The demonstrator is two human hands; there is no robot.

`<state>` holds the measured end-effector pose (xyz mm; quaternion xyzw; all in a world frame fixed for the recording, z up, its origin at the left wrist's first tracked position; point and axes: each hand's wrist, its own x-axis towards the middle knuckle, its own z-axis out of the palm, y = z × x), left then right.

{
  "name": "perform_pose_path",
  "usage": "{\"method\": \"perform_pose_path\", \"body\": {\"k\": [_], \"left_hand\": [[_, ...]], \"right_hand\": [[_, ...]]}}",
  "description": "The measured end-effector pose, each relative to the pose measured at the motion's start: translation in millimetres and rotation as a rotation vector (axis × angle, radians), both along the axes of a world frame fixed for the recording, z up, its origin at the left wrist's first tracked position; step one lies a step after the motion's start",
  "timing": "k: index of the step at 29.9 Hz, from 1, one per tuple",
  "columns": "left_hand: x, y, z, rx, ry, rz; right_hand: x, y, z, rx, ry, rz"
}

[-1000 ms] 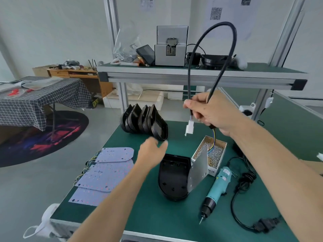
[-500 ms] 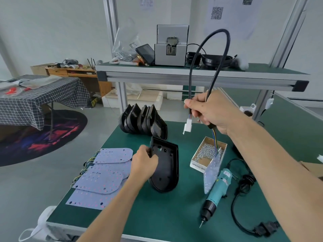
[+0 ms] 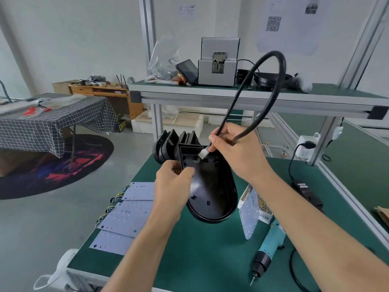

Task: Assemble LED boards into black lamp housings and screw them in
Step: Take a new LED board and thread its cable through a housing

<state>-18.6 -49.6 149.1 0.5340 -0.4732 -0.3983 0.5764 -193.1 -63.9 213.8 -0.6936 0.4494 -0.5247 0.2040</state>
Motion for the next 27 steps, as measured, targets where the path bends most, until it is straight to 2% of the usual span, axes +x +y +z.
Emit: {"method": "perform_pose_path", "body": {"k": [7, 16, 20, 23, 27], "left_hand": [[-1.3, 5.6, 3.7, -0.029, -0.077, 0.047], [-2.9, 12.2, 2.2, -0.102, 0.036, 0.010], [-5.5, 14.5, 4.1, -0.146, 0.047, 0.013], [-6.4, 15.5, 4.2, -0.148, 0.049, 0.024], [-5.4, 17.5, 5.0, -0.161, 0.118, 0.095]], "right_hand": [[12.6, 4.3, 0.5, 0.074, 0.058, 0.074], [10.3, 2.8, -0.6, -0.020, 0.043, -0.025], [18.4, 4.9, -4.3, 0.023, 0.141, -0.018], [18.2, 5.0, -2.7, 0.021, 0.284, -0.106], [17.3, 11.7, -3.1, 0.018, 0.319, -0.247]]}}
